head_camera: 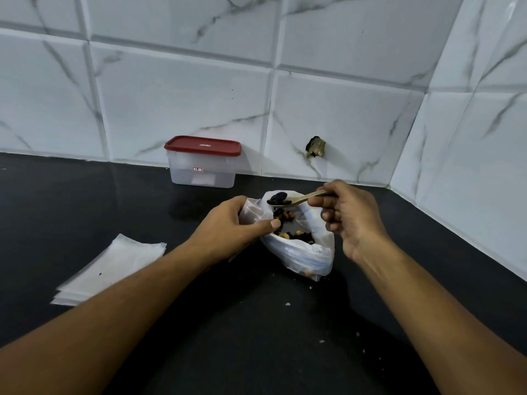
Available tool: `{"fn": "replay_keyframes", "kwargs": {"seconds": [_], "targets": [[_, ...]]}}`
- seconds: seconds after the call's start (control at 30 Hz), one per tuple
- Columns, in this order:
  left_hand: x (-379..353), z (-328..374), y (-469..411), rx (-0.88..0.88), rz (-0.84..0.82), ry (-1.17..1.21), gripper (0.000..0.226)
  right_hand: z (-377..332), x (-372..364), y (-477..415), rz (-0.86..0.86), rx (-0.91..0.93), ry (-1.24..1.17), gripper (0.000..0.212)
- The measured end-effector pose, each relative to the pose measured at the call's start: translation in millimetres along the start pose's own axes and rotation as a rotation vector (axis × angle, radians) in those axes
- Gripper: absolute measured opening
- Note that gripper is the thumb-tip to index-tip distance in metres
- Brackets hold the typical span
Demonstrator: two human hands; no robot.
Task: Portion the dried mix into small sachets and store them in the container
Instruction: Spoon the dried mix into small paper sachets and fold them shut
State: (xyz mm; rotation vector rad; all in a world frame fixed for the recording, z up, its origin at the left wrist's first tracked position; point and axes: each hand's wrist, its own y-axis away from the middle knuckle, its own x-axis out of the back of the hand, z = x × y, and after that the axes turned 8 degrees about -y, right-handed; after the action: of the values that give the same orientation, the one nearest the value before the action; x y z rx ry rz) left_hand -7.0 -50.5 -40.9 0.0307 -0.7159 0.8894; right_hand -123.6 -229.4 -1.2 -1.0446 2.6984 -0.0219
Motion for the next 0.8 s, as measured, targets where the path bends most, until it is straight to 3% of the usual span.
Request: {"fn": "replay_keyframes", "kwargs": {"seconds": [0.13,0.3,0.4,0.8], "targets": [[-0.2,-1.1,0.4,-0.002,-0.019,-0.005,0.042,2.7,-8.7,6.7,-0.081,0.064,0.063,0.016],[0.0,-3.9,-0.5,-0.003,-0.027,-0.005,0.047,10.6,-16.2,15.0,-0.436,0.237,0.219,0.012],[0.4,-4.3,-1.5,0.003,-0.04,0.011,0.047,9.9,-15.0,16.6,-0.531,0.264,0.275,0.014],[1.1,-3.5,-1.1,0.042,-0.021,0.129,0.044,5.4,-7.8,7.9,-0.433,0.162,0.073,0.016]]}}
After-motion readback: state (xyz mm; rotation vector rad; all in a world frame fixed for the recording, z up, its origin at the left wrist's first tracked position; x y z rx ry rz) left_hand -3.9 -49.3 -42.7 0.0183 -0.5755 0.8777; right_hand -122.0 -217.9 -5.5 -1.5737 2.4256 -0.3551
